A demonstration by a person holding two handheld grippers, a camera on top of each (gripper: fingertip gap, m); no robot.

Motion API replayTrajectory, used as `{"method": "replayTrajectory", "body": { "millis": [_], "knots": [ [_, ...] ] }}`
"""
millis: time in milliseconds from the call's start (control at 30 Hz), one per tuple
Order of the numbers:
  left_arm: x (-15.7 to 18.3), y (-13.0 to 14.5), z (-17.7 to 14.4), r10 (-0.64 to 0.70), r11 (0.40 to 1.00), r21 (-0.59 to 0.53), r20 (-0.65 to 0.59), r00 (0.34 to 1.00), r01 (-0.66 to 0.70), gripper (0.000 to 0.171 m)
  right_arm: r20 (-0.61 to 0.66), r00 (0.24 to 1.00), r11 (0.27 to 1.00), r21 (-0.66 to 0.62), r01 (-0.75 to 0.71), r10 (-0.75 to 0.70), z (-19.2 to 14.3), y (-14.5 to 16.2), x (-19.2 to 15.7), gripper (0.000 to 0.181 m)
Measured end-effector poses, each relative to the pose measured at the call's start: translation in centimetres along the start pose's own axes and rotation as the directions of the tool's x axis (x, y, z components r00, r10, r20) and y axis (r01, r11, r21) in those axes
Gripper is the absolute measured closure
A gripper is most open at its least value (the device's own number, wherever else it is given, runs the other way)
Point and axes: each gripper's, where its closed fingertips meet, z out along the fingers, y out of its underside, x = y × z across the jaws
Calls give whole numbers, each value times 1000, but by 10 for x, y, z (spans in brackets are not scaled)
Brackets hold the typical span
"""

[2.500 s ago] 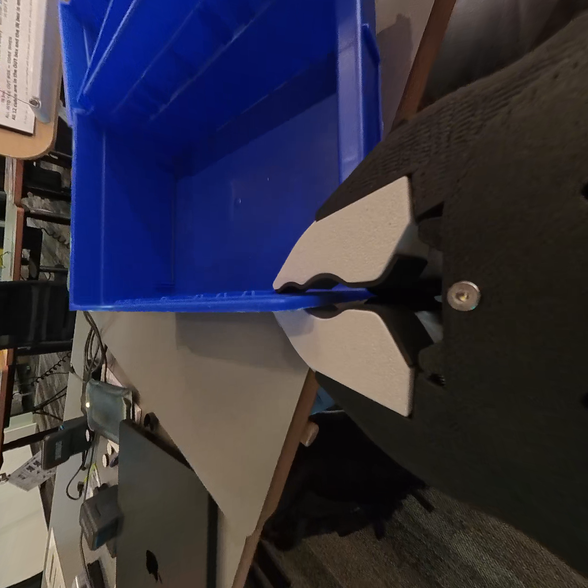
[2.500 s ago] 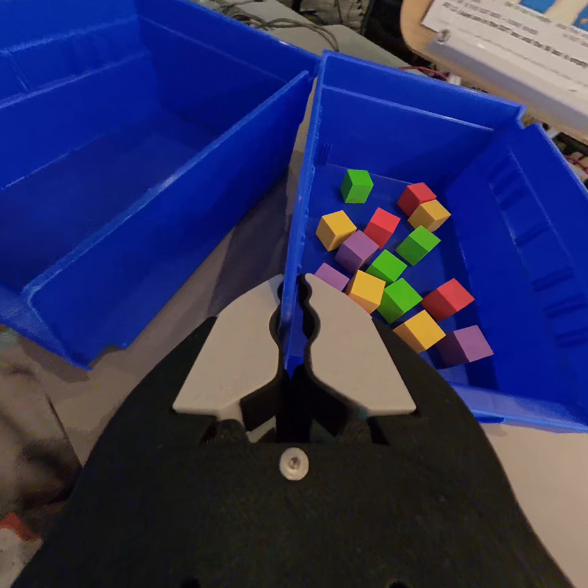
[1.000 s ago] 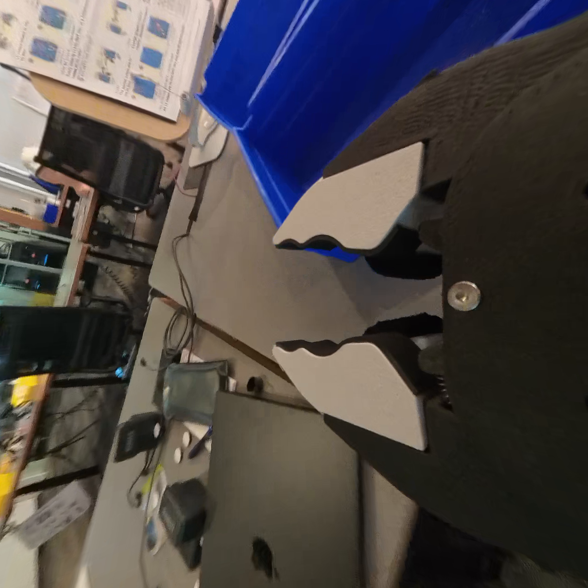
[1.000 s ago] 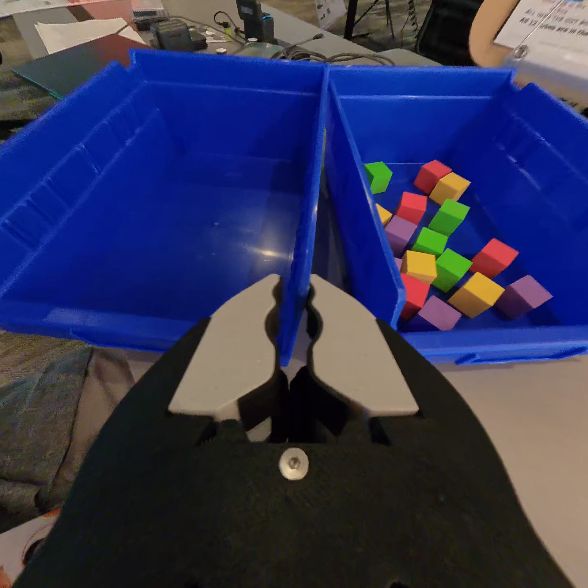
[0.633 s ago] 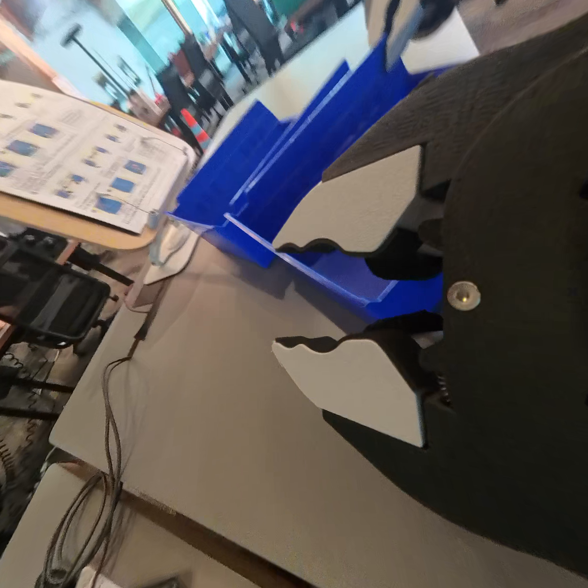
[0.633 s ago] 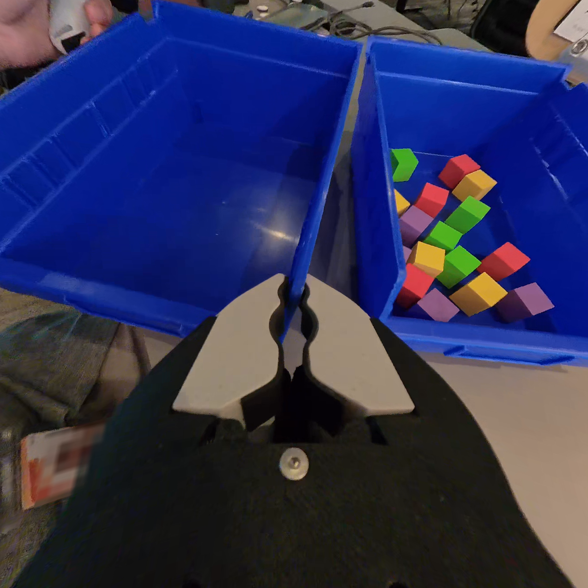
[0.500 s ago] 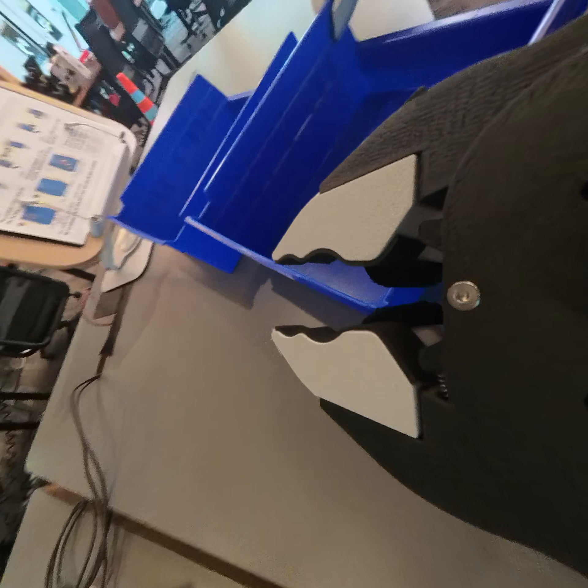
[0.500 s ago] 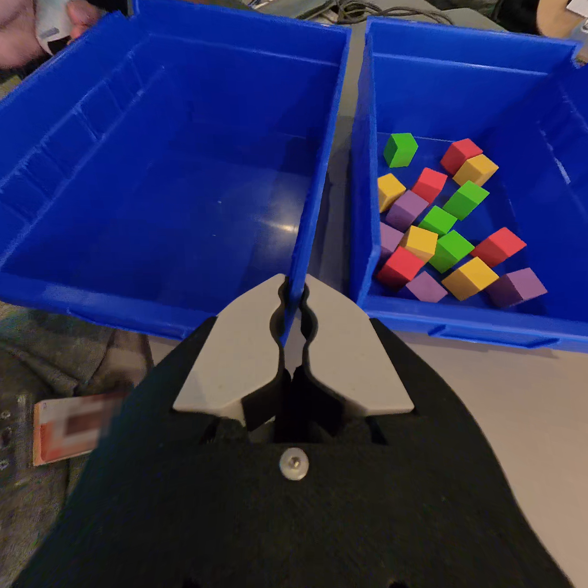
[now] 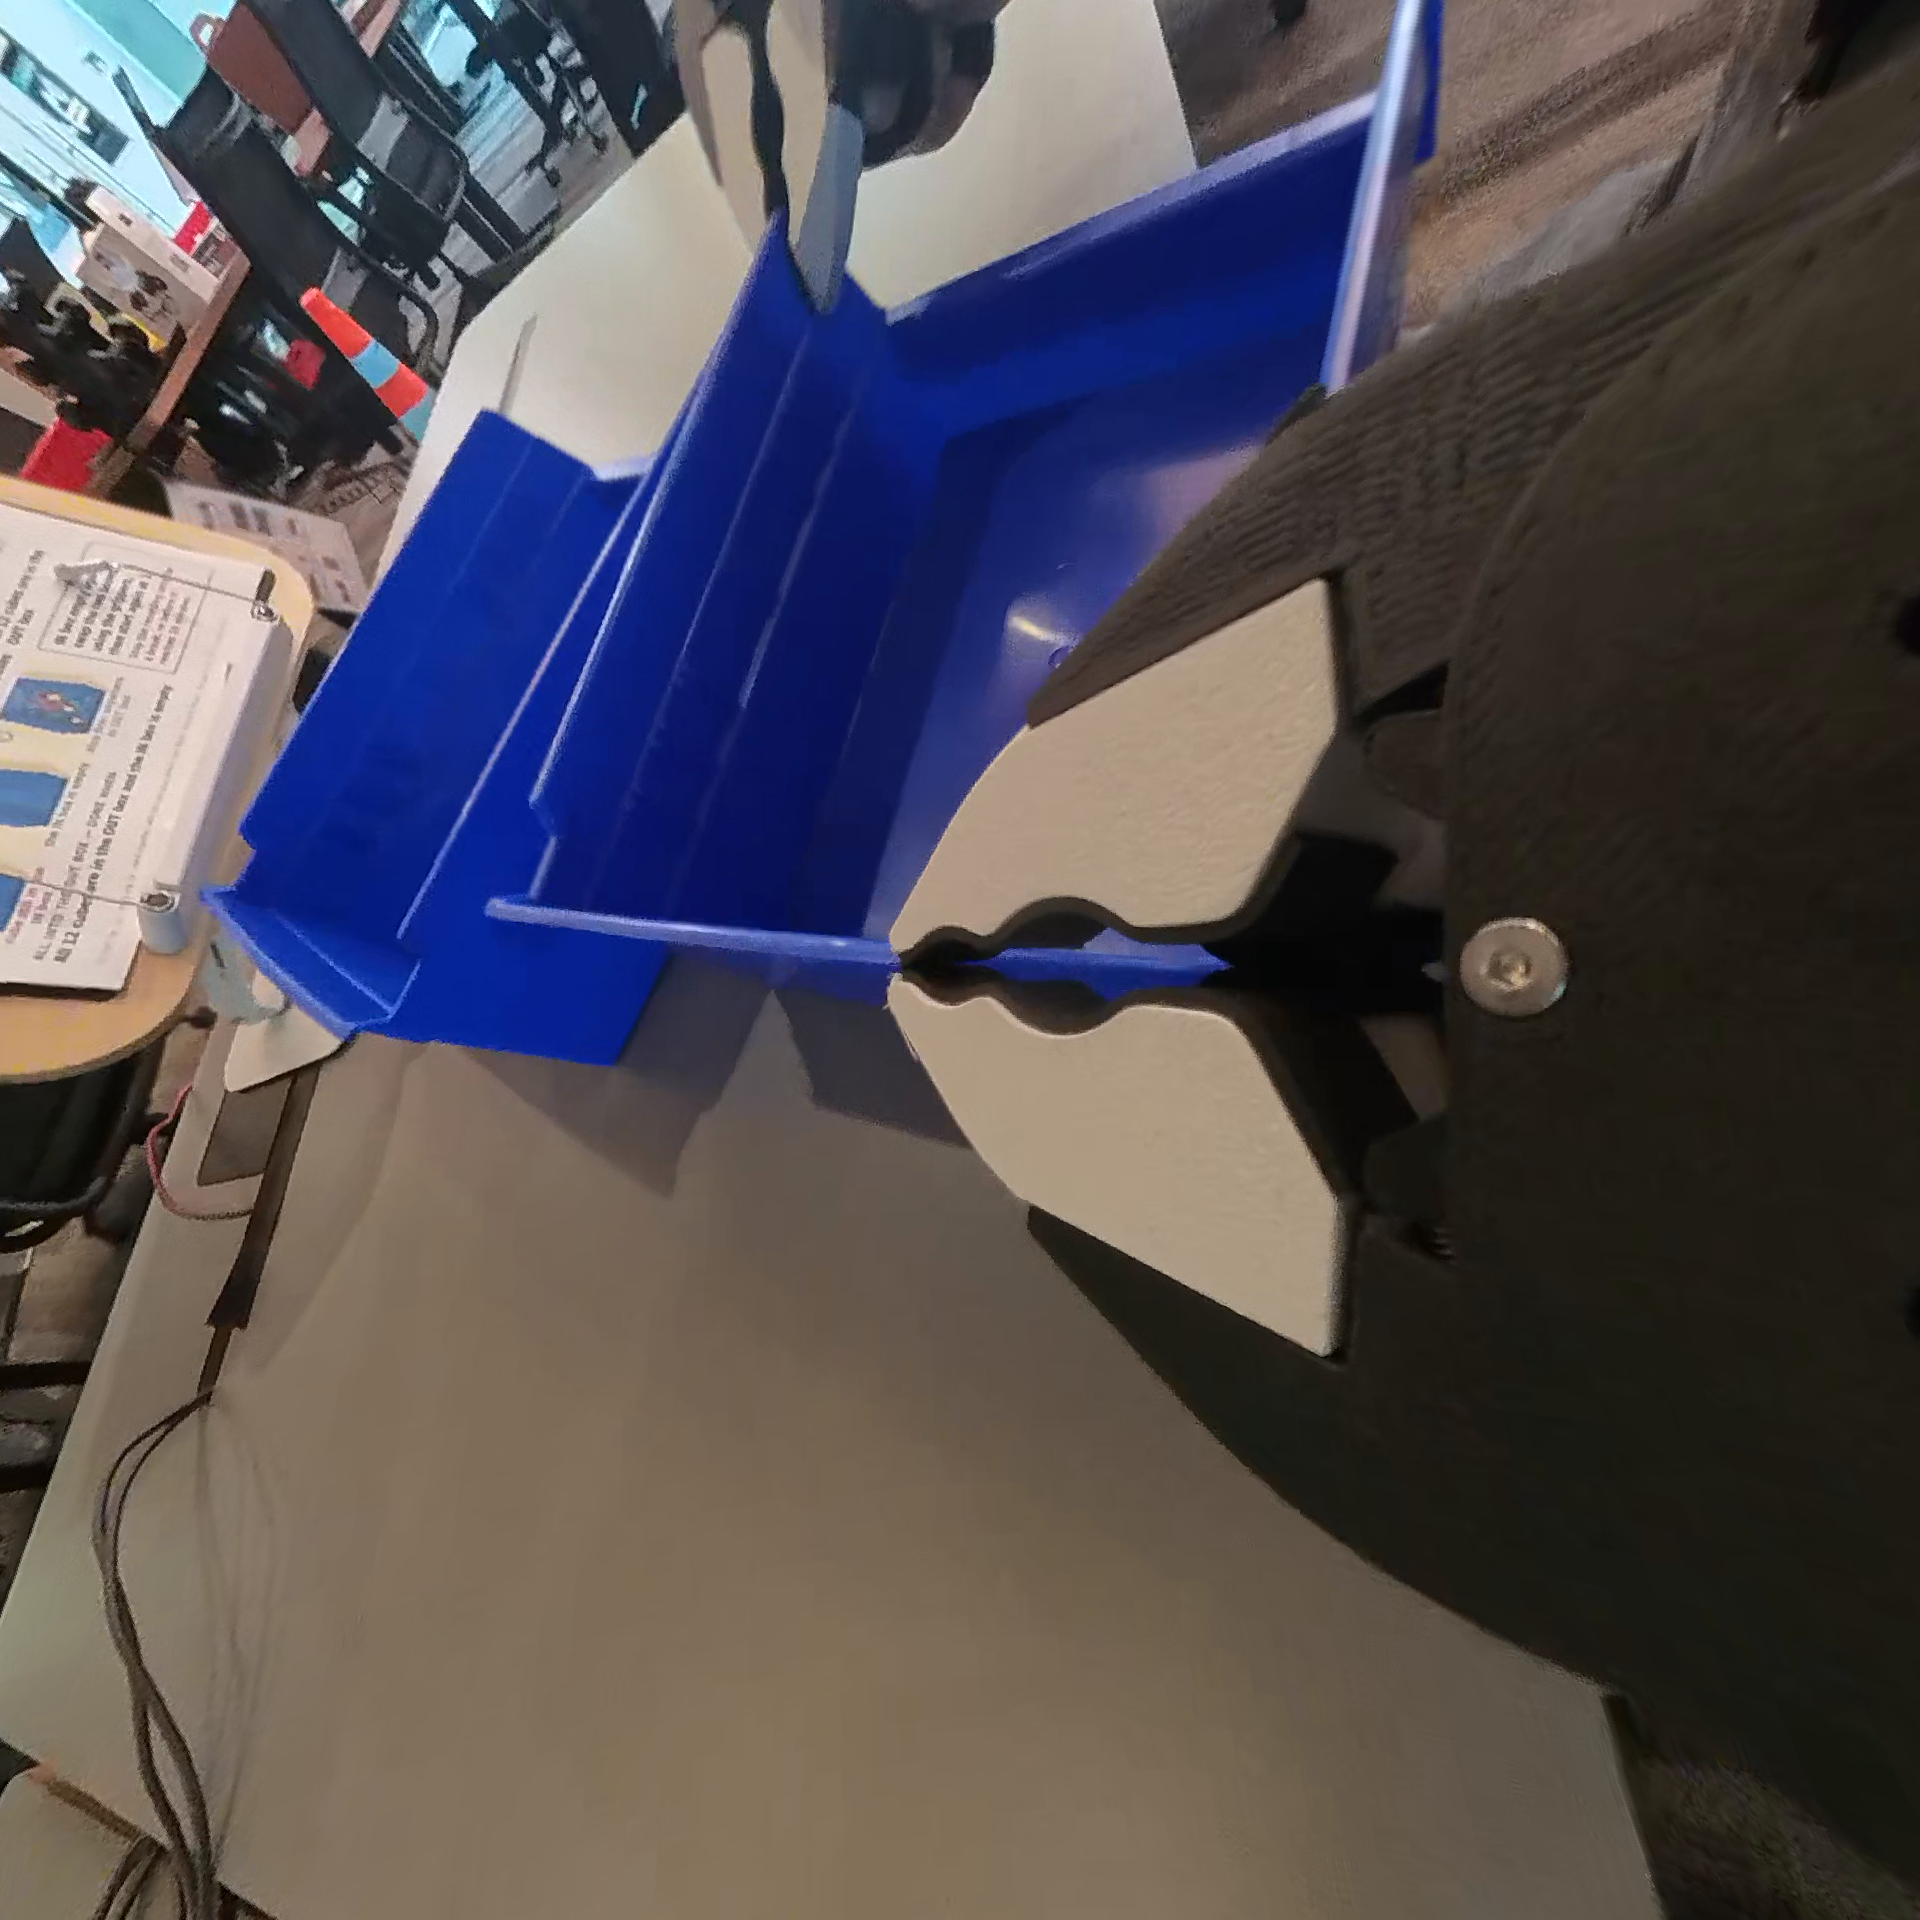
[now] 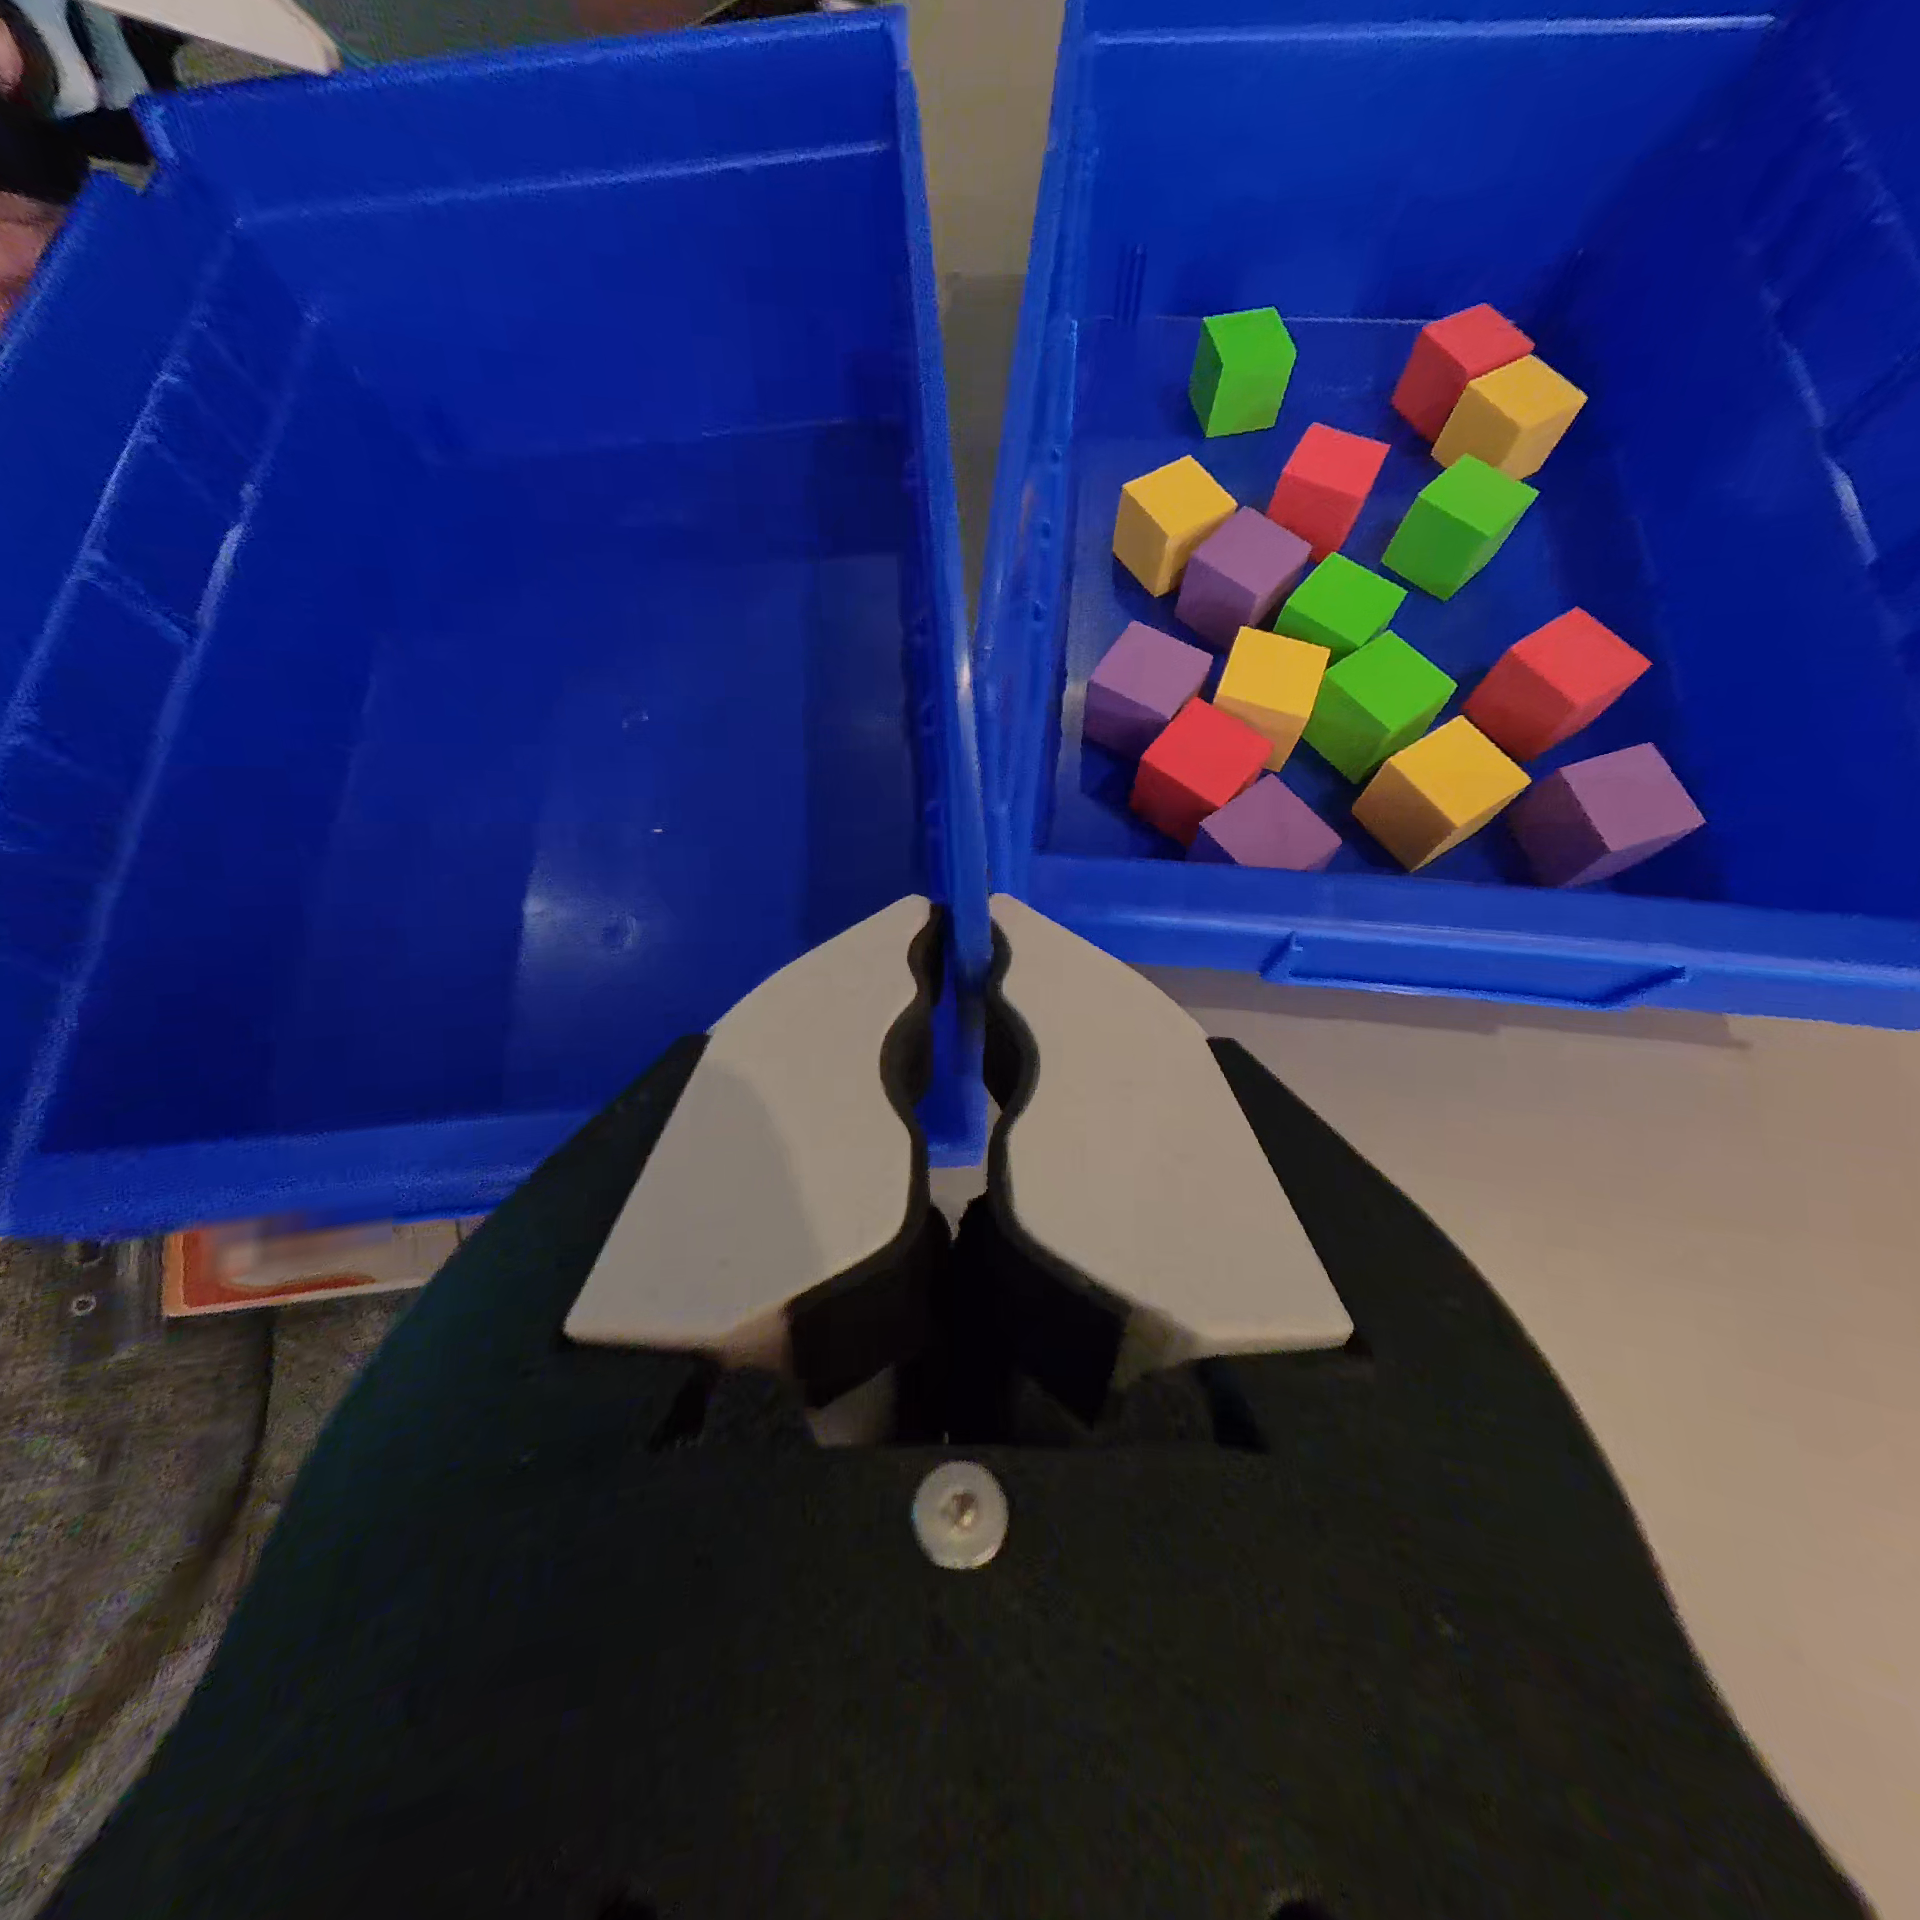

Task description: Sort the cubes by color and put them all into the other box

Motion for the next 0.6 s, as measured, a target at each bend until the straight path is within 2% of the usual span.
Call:
{"method": "replayTrajectory", "body": {
  "millis": [167, 367, 467, 500, 600],
  "knots": [
    [29, 13, -5, -2, 1000, -1, -51, 999, 2, 171, 16, 1000, 999, -38, 10, -10, -13, 7, 17, 175],
    [61, 18, 9, 4, 999, -32, -142, 990, -9, 170, -36, 998, 997, -64, -44, 42, -33, 21, 43, 171],
    [61, -3, 10, 3, 1000, 1, -181, 983, -3, 164, -51, 998, 997, -69, -44, 41, -39, 25, 42, 169],
    [57, -15, 11, 33, 999, 20, -172, 985, -30, 161, -59, 998, 997, -63, -37, 33, -41, 25, 42, 164],
    [28, -61, 32, 191, 979, 77, -50, 980, -187, 133, -67, 997, 999, -37, -36, 33, -47, 24, 41, 160]
  ]
}}
